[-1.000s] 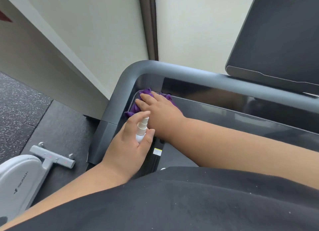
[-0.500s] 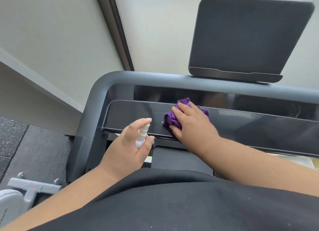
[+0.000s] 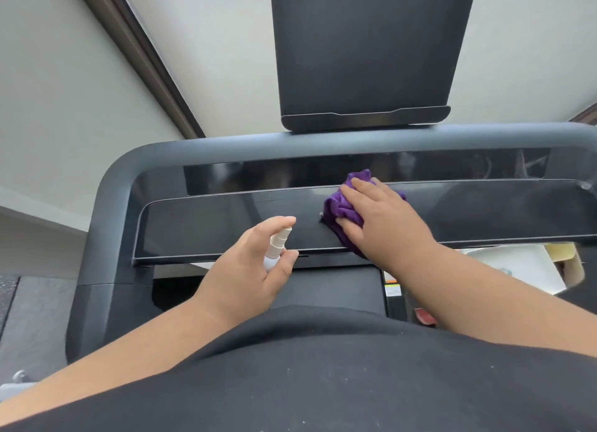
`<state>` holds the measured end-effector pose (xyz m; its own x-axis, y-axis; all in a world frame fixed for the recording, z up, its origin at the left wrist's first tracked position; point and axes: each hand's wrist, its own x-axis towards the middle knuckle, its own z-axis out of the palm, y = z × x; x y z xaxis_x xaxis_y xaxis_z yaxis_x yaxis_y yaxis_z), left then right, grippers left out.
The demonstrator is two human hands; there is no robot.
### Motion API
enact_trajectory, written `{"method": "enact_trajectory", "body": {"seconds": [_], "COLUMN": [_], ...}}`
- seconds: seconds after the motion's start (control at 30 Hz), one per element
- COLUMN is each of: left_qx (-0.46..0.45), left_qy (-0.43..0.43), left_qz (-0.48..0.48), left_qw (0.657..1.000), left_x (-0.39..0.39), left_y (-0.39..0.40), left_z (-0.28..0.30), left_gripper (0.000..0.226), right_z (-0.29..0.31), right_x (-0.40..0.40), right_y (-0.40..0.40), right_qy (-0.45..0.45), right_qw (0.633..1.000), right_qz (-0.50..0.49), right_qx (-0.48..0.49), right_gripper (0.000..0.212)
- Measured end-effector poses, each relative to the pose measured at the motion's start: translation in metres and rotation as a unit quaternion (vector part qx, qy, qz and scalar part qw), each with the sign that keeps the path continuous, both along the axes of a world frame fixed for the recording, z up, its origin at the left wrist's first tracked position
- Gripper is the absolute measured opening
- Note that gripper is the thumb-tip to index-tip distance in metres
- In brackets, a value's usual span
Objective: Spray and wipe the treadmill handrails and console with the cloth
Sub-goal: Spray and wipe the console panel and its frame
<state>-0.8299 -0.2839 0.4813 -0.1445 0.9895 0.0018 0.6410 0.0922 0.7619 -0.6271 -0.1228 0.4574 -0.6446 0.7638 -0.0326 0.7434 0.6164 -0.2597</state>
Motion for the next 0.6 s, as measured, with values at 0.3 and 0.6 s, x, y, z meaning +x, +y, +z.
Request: {"method": "enact_trajectory", "body": {"seconds": [0.3,0.6], "left_qx": [0.004,-0.012], "left_qy": [0.016,-0.004], "left_qz": [-0.006,-0.042], "left_qw": [1.0,0.999], "left_x": [0.021,0.092], "left_y": [0.022,0.073], "left_z": [0.006,0.01], "left_gripper": [0.039,0.042], "right_z": [0.008,-0.003], "right_x": [0.035,0.018], "right_y": [0.009,0.02], "right_qy": [-0.036,-0.098], "right_qw": [0.997,0.985], "right_qz": [-0.067,0.138], "right_qx": [0.023,0.03], "right_gripper": [0.061,0.064]}}
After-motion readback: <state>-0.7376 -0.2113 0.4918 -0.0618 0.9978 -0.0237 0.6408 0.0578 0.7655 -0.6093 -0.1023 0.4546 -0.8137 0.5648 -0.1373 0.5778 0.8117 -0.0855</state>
